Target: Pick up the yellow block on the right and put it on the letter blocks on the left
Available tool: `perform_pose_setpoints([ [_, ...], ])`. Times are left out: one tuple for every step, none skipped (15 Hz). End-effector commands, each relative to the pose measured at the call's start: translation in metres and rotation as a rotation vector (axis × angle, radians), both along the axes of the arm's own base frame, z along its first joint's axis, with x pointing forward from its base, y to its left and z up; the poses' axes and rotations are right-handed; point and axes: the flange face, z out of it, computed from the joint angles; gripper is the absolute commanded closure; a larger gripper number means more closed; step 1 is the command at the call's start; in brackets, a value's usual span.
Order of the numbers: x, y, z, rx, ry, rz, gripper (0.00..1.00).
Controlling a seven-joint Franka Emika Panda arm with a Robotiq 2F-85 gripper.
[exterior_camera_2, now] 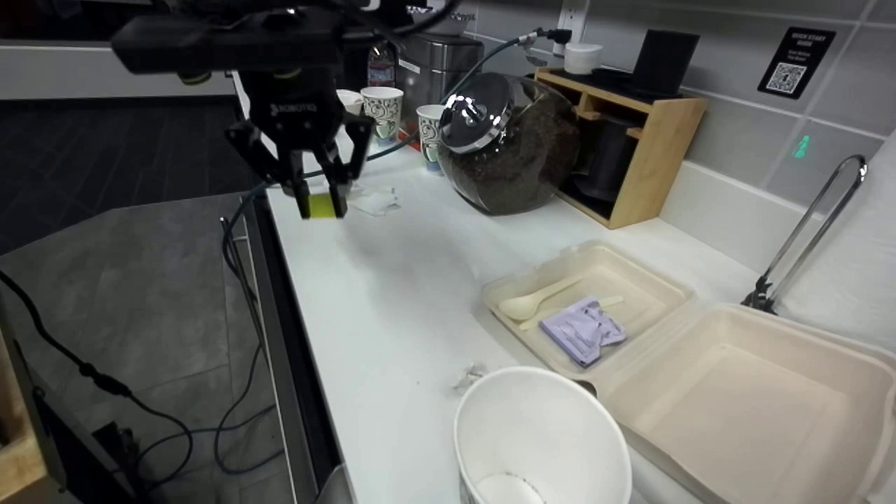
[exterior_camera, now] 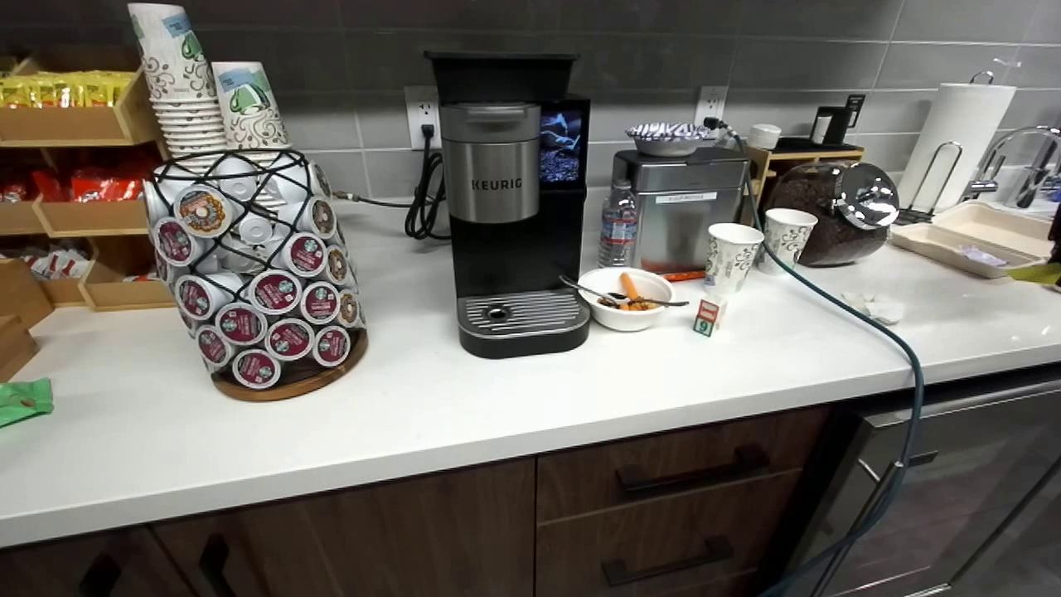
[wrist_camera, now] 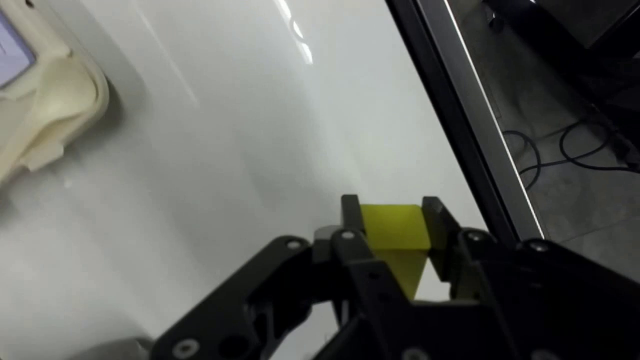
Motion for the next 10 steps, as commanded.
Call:
perform_pose_setpoints([
  [0.011, 0.085, 0.016, -0.043, -0.018, 0.033, 0.91],
  [0.014, 0.11, 0.018, -0.045, -0.008, 0.039, 0.91],
  [0.016, 0.132, 0.02, -0.055, -0.005, 0.04, 0.91],
  [0.026, 0.097, 0.017, -0.04, -0.013, 0.043, 0.66],
  [0.029, 0.117, 0.018, -0.045, -0.014, 0.048, 0.66],
  [0.029, 0.13, 0.019, -0.047, -0.017, 0.051, 0.66],
  [0.028, 0.134, 0.02, -0.047, -0.019, 0.051, 0.66],
  [0.026, 0.133, 0.021, -0.047, -0.02, 0.048, 0.66],
  [0.024, 0.131, 0.021, -0.047, -0.021, 0.044, 0.66],
  [0.024, 0.13, 0.021, -0.047, -0.021, 0.041, 0.66],
])
